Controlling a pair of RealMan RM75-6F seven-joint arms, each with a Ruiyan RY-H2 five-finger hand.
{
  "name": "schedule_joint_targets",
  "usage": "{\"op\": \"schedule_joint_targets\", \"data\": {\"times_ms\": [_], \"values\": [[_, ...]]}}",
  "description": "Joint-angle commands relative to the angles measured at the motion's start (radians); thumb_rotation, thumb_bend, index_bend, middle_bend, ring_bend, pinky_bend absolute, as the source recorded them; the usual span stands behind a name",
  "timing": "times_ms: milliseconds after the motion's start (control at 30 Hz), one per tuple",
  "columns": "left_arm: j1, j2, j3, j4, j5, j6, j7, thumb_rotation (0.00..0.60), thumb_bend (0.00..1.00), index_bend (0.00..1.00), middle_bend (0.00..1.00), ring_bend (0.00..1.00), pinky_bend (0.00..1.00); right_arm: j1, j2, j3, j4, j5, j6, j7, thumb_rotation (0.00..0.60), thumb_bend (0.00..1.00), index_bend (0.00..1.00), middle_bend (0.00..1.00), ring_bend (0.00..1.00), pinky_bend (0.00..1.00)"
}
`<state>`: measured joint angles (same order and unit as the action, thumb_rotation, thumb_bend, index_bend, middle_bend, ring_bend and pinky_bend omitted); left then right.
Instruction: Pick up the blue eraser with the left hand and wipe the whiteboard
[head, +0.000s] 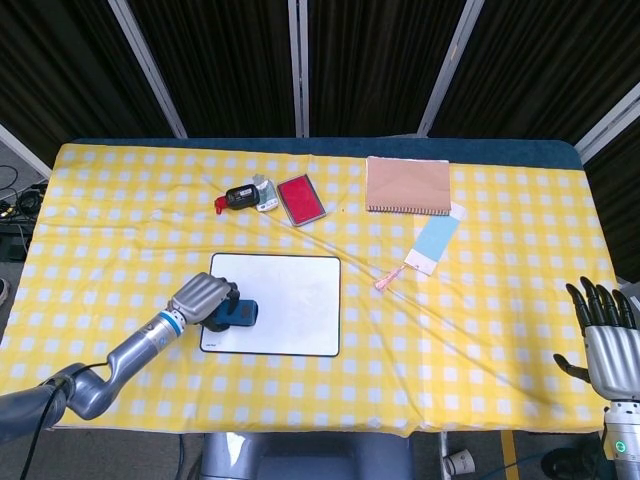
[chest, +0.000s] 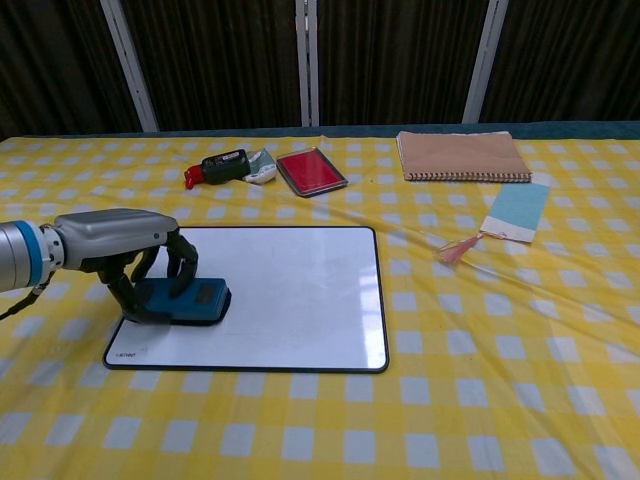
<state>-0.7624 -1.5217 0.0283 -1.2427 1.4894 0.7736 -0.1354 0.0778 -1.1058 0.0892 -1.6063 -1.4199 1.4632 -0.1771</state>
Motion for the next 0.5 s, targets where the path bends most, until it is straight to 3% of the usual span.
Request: {"op": "schedule_joint_targets", "data": {"times_ms": [33,233,500], "values": [[0.004,0.013,0.016,-0.024,0.016,0.008,-0.004,0.6,0.25,0.52,0.44,0.4,0.53,0.0,0.0,0.0,0.001,0.001,0.0,0.0,0.6,0.0,0.0,0.0,0.0,0.0],[-0.004,-0.001,0.005,-0.008,-0.004,-0.009,0.01,0.6,0.25,0.52,0.44,0.4,0.53,0.001,-0.002,0.0,0.003,0.003,-0.003,-0.003,0.6,0.0,0.0,0.0,0.0,0.0],[-0.019,-0.034,-0.043,0.099,-0.062,-0.029,0.017,0.6,0.26,0.52,0.44,0.4,0.53,0.0,-0.001,0.002,0.005,0.007,-0.003,0.0,0.6,0.0,0.0,0.0,0.0,0.0]]}}
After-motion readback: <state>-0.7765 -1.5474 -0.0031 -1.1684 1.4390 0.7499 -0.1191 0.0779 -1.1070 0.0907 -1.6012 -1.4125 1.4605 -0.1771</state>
